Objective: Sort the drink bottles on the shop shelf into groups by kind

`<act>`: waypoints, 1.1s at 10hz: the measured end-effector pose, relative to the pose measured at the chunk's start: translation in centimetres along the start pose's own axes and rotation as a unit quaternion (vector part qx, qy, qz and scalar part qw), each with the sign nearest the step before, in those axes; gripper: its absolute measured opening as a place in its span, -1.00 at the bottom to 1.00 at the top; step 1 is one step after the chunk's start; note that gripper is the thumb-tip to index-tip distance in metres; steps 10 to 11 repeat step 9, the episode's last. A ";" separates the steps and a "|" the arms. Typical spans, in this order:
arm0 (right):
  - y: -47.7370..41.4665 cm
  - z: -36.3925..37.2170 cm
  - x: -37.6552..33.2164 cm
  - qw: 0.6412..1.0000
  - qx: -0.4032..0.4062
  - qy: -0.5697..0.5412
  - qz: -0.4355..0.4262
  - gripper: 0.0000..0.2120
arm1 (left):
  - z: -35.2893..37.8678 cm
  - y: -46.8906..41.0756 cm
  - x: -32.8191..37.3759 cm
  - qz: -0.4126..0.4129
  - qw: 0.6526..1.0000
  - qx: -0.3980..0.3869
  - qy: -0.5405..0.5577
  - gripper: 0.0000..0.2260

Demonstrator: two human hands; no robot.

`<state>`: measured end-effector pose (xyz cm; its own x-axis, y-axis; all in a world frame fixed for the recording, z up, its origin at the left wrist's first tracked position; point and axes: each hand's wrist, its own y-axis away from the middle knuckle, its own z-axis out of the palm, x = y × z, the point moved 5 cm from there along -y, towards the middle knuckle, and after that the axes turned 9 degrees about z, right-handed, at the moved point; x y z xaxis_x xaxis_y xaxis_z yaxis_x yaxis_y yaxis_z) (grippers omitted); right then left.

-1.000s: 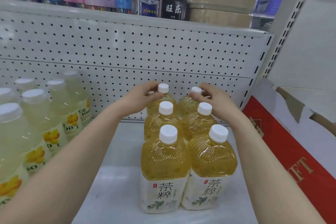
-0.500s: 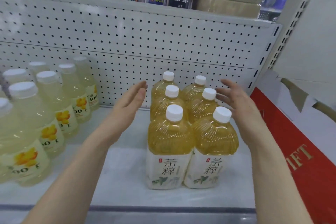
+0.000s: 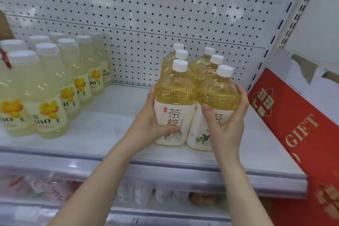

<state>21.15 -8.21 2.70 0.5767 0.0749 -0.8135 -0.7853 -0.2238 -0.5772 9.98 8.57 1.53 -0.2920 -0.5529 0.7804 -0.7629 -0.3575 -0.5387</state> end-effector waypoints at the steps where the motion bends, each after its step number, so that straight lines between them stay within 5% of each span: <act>1: -0.6 0.5 0.5 1.000 -0.003 0.003 0.008 -0.19 | -0.2 -0.7 -0.8 -0.012 1.000 -0.005 0.003 0.06; 7: -1.7 1.1 1.4 0.999 -0.008 0.040 0.012 -0.19 | -0.2 -1.4 -2.2 -0.045 0.999 -0.011 0.001 -0.09; 9: -2.0 -1.5 -0.2 0.974 -0.072 0.215 -0.008 -0.41 | -2.7 0.9 -0.9 -0.093 0.970 -0.068 -0.216 -0.37; 11: -2.0 -1.5 -0.2 0.974 -0.072 0.215 -0.008 -0.41 | -2.7 0.9 -0.9 -0.093 0.970 -0.068 -0.216 -0.37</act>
